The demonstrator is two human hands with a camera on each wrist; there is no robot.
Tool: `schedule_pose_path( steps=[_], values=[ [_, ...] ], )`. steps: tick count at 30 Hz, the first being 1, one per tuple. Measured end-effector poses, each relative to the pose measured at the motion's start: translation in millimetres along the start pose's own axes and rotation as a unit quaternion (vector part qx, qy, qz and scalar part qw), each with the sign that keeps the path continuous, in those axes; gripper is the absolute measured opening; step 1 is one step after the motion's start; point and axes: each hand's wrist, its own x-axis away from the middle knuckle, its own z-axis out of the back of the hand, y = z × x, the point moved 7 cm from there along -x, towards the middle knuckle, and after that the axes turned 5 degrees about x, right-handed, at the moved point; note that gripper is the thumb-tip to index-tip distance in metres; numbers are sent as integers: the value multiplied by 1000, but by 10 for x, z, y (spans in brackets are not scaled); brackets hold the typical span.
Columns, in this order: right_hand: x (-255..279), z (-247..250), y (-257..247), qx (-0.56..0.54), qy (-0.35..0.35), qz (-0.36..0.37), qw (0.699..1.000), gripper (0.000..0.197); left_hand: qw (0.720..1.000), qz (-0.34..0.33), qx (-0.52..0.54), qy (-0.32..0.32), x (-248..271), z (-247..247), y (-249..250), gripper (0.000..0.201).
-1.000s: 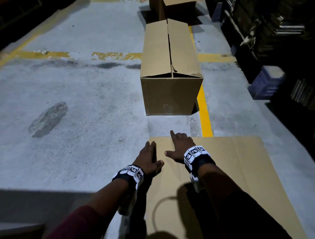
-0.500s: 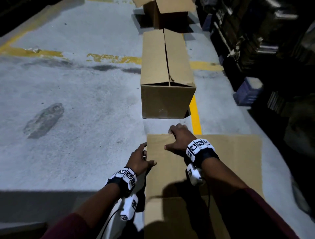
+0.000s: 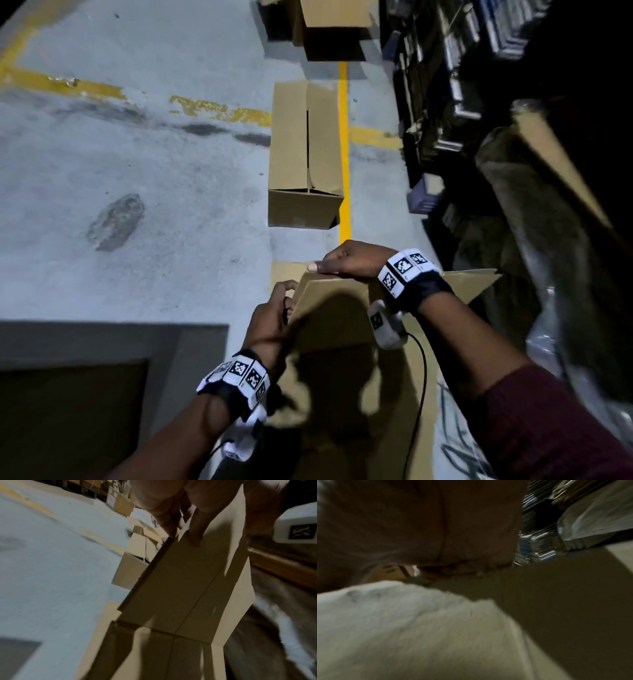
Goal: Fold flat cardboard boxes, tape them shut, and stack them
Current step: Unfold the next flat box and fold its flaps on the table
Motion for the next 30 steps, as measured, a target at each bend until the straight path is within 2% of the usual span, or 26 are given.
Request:
schedule_pose_path(
  steps=[2, 4, 6, 8, 10, 13, 16, 19, 21, 23, 25, 30],
  values=[
    [659, 262, -351, -20, -4, -14, 1000, 66, 999, -26, 26, 26, 320, 119, 629, 49],
    [1314, 448, -677, -3, 7, -24, 1000, 65, 996, -64, 30, 45, 655, 172, 1219, 56],
    [1826, 494, -928, 96, 23, -22, 995, 52, 996, -76, 23, 48, 992, 134, 1628, 59],
    [2422, 515, -1148, 195, 62, -29, 978, 29, 996, -83, 6, 42, 1386, 80, 2076, 54],
    [3033, 626, -1282, 194, 138, -31, 971, 37, 993, -106, -23, 51, 1767, 41, 2521, 45],
    [3938, 830, -1453, 122, 256, -54, 957, 36, 977, -183, -101, 53, 2229, 56, 3151, 38],
    [4737, 938, -1690, 65, 365, -52, 927, 34, 967, -193, -166, 24, 2437, 224, 3643, 36],
    [5536, 992, -1953, 34, 469, -50, 881, 34, 944, -222, -246, -2, 2583, 497, 4232, 24],
    [5989, 1040, -2131, 8, 549, -25, 835, 34, 921, -257, -293, -14, 2686, 657, 4640, 35],
    [6428, 1056, -2375, -25, 621, 11, 784, 33, 899, -324, -293, -31, 2884, 828, 5070, 51],
    [6822, 1029, -2674, -49, 671, 29, 739, 33, 868, -387, -310, -32, 3131, 1055, 5427, 51],
    [7564, 655, -3752, -121, 758, 129, 628, 29, 797, -483, -361, 42, 3969, 2009, 5911, 42]
  ],
)
